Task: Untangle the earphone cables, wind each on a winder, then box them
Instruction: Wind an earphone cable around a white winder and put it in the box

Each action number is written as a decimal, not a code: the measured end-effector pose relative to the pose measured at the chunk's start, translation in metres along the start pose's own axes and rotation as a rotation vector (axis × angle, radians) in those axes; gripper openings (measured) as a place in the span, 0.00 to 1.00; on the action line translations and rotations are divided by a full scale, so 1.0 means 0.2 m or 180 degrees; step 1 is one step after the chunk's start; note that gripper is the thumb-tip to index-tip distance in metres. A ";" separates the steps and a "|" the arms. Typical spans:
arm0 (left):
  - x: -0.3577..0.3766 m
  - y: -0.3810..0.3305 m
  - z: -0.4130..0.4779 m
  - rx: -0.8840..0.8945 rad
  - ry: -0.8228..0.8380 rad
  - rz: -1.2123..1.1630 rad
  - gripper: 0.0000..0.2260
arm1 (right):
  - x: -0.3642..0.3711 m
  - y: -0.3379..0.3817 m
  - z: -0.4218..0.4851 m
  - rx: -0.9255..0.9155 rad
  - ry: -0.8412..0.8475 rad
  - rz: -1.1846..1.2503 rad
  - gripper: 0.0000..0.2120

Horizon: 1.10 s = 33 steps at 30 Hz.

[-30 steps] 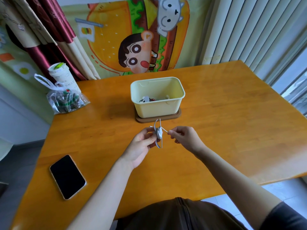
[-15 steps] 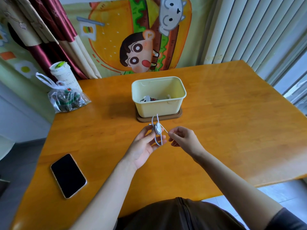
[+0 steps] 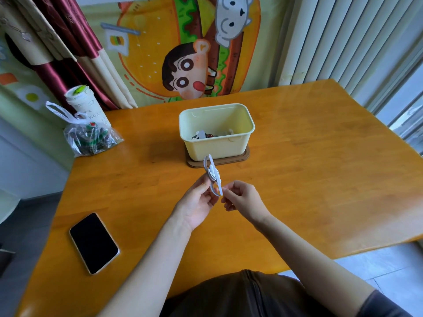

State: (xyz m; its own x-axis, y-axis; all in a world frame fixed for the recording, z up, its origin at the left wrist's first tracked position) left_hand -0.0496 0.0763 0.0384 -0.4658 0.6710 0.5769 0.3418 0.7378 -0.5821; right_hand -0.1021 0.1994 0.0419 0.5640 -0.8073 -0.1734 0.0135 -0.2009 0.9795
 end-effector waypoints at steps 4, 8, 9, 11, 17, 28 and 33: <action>0.00 0.04 0.03 -0.0028 -0.0199 -0.0172 0.08 | 0.03 0.02 -0.01 -0.0044 -0.0056 0.0032 0.07; 0.02 0.05 0.04 -0.0008 -0.0462 -0.0369 0.08 | 0.03 0.01 -0.03 -0.0007 -0.0099 0.0138 0.07; 0.02 0.05 0.04 0.0041 -0.0554 -0.0318 0.07 | 0.03 0.01 -0.03 0.0016 -0.0087 0.0110 0.08; 0.01 0.04 0.06 0.0224 -0.0795 -0.0082 0.05 | 0.03 0.01 -0.04 0.0059 -0.0023 0.0011 0.08; -0.01 0.06 0.06 0.0646 -0.1340 0.0459 0.03 | 0.04 0.02 -0.06 0.0113 0.0097 -0.0594 0.09; 0.05 0.03 0.03 0.1263 -0.1570 0.1659 0.06 | 0.04 0.12 -0.06 -0.0750 -0.0096 -0.2011 0.10; 0.07 0.00 -0.02 0.1317 -0.1022 0.2103 0.05 | -0.05 0.15 -0.05 -0.0907 -0.0644 -0.1054 0.03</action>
State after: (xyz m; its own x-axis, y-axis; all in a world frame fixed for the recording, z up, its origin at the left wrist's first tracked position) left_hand -0.0525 0.0858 0.0475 -0.5060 0.8554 -0.1106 0.3283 0.0724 -0.9418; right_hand -0.0986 0.2064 0.0731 0.3197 -0.8230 -0.4695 0.4070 -0.3282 0.8524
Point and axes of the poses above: each hand's wrist, its own z-axis towards the middle knuckle, its own x-axis out of the palm, y = z × x, the point moved 2 cm from there along z, towards the middle knuckle, and after that the axes turned 9 degrees about -x, right-handed, at the moved point
